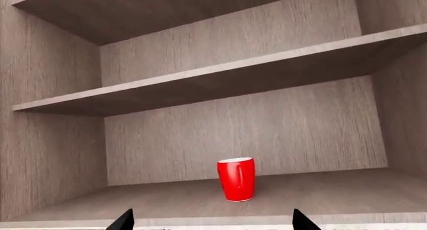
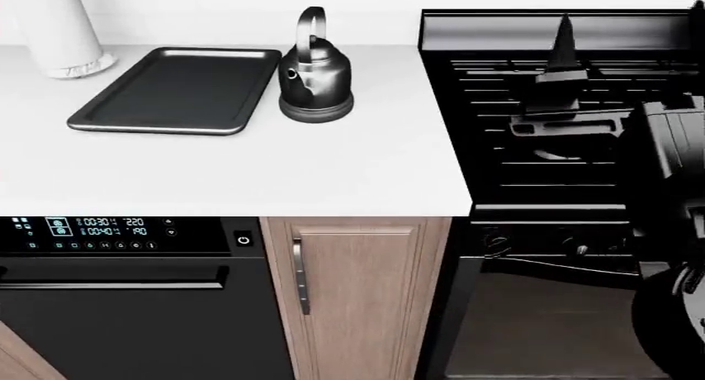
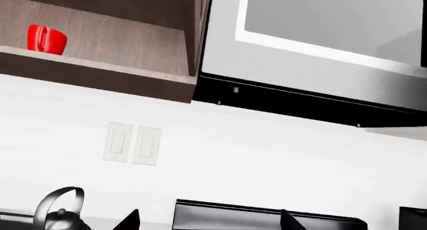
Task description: Pick the kettle from the counter and place it on the tray. Then pick the mug from the cabinet and place it on the tray. Then close the cabinet doors.
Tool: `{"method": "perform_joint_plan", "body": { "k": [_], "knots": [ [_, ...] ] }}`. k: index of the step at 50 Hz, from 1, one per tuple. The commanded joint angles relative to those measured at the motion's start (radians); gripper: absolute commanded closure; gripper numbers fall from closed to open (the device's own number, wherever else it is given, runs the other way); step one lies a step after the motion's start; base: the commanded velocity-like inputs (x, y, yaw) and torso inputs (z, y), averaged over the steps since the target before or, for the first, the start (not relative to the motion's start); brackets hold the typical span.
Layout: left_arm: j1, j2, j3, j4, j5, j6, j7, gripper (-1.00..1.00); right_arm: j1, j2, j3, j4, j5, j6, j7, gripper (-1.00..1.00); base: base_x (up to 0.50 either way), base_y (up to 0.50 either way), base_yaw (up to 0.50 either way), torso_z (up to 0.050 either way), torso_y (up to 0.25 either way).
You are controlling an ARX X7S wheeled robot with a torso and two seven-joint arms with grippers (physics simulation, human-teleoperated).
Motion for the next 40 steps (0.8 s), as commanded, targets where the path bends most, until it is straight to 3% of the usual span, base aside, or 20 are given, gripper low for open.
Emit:
{"method": "perform_joint_plan", "body": {
  "k": [1,19,32,40],
  "knots": [
    [0.001,-0.01,0.0,0.011,-0.001,-0.013,0.003,-1.0,0.347,0.068,-0.053,0.058,0.33,0.177,0.185,-1.0,0.26,0.0,0.0,0.0,0.0],
    [-0.017,-0.01,-0.095,-0.006,0.091,-0.019,0.024,-1.0,0.329,0.079,-0.057,0.053,0.314,0.162,0.175,-1.0,0.5,0.0,0.0,0.0,0.0],
    [-0.018,-0.014,-0.414,0.042,0.42,-0.074,0.06,-1.0,0.31,0.072,-0.069,0.046,0.287,0.147,0.165,-1.0,0.5,0.0,0.0,0.0,0.0],
    [-0.018,-0.003,-0.535,0.032,0.564,-0.066,0.093,-1.0,0.313,0.069,-0.077,0.045,0.288,0.145,0.167,-1.0,0.5,0.0,0.0,0.0,0.002]
  ]
}}
